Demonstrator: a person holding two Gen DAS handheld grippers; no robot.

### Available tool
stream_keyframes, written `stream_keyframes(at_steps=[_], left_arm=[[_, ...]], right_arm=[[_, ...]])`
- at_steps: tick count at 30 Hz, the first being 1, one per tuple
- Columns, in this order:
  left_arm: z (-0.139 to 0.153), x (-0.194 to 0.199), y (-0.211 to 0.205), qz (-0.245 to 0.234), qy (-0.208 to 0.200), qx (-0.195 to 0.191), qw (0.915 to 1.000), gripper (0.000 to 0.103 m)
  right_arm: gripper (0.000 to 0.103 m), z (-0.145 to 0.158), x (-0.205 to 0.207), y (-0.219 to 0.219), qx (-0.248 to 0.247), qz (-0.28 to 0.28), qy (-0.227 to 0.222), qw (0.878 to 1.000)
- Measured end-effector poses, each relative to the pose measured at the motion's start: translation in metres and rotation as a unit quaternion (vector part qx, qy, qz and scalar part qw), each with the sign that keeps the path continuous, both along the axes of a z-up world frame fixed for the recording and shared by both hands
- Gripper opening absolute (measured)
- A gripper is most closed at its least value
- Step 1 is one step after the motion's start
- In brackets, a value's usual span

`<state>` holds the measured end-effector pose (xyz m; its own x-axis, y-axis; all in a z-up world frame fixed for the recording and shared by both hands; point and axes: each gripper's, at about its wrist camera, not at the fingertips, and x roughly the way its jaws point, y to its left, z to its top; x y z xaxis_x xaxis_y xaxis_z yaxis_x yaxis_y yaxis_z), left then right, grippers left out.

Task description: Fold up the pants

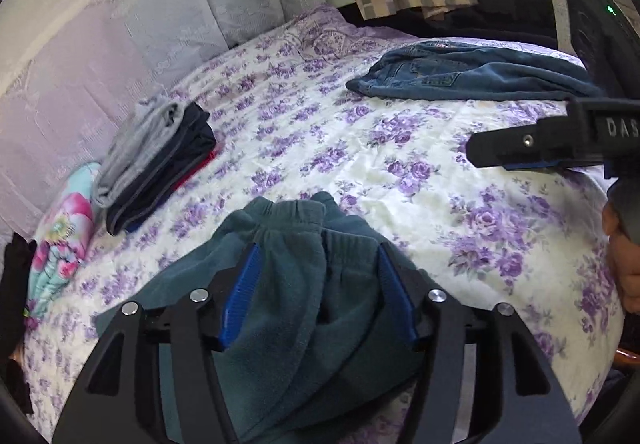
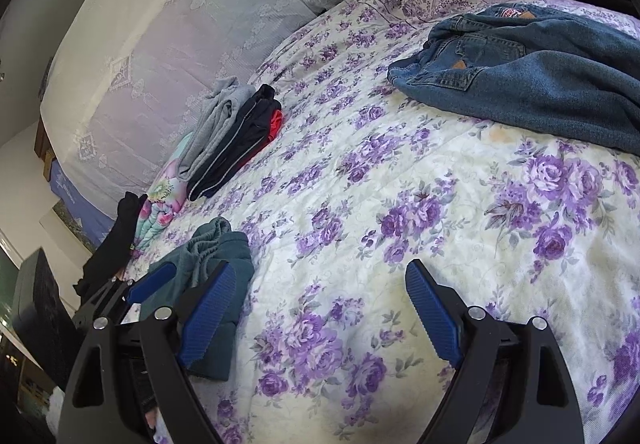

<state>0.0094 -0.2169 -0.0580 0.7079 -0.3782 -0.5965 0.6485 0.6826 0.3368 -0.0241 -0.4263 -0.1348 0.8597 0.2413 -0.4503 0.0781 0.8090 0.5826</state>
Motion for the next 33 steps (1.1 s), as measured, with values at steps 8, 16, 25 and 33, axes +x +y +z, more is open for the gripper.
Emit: stream_keyframes(at_steps=[8, 16, 25, 33], left_arm=[[0.009, -0.009, 0.008, -0.035, 0.013, -0.027, 0.999, 0.011], [0.036, -0.031, 0.018, -0.067, 0.001, -0.049, 0.9966, 0.011], [-0.003, -0.038, 0.004, -0.08, 0.043, 0.002, 0.9958, 0.042], [0.025, -0.032, 0.038, -0.046, 0.047, -0.096, 0.9932, 0.072]], right_arm=[[0.099, -0.004, 0.006, 0.006, -0.021, 0.015, -0.003, 1.0], [0.099, -0.005, 0.006, 0.006, -0.017, 0.014, -0.006, 1.0], [0.099, -0.005, 0.006, 0.007, -0.019, 0.014, -0.004, 1.0], [0.099, 0.016, 0.007, 0.012, -0.028, 0.011, -0.021, 0.999]])
